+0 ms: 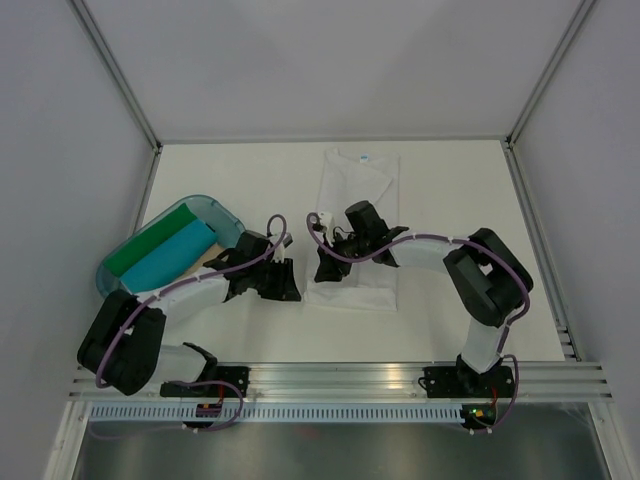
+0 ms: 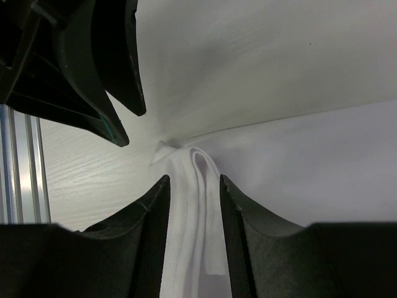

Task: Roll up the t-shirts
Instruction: Roll the tshirt

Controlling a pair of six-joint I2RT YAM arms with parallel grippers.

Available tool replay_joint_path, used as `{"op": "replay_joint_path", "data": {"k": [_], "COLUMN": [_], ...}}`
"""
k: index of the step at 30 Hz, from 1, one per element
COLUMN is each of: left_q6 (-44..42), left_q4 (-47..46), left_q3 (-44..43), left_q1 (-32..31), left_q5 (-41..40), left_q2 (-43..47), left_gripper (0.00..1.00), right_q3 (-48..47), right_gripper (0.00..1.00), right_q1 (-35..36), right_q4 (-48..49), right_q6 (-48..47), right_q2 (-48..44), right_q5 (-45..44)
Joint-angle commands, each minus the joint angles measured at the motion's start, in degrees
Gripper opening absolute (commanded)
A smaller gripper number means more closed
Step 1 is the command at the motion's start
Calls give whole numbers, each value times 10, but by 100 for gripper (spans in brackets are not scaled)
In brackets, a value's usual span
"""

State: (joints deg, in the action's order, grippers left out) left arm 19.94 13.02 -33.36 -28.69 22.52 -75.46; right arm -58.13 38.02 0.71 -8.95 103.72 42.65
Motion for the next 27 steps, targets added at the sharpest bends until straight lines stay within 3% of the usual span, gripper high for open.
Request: {"op": "replay_joint_path", "data": {"k": [1,7,18,23,27], "left_q6": [24,35,27,27,22], "left_q4": [-43,-53,-118,-118,-112], "left_q3": [1,-31,-11,-10,-10], "left_q1": [0,0,1,1,1], "left_q5": [-13,-25,9,-1,3], "left_q2": [-18,-53,-98,-109,-111], "left_gripper": [43,48,47,41,29], "right_q3": [-1,-1,17,21,33], "right_gripper": [44,45,42,40,33], "right_q1": [-1,7,11,11,11], "right_q4": [43,72,115,140,151], "right_q6": [-17,-1,18,42,41], "right_q2": [26,54,75,83,84], "right_q5": [21,35,33,45,45]}}
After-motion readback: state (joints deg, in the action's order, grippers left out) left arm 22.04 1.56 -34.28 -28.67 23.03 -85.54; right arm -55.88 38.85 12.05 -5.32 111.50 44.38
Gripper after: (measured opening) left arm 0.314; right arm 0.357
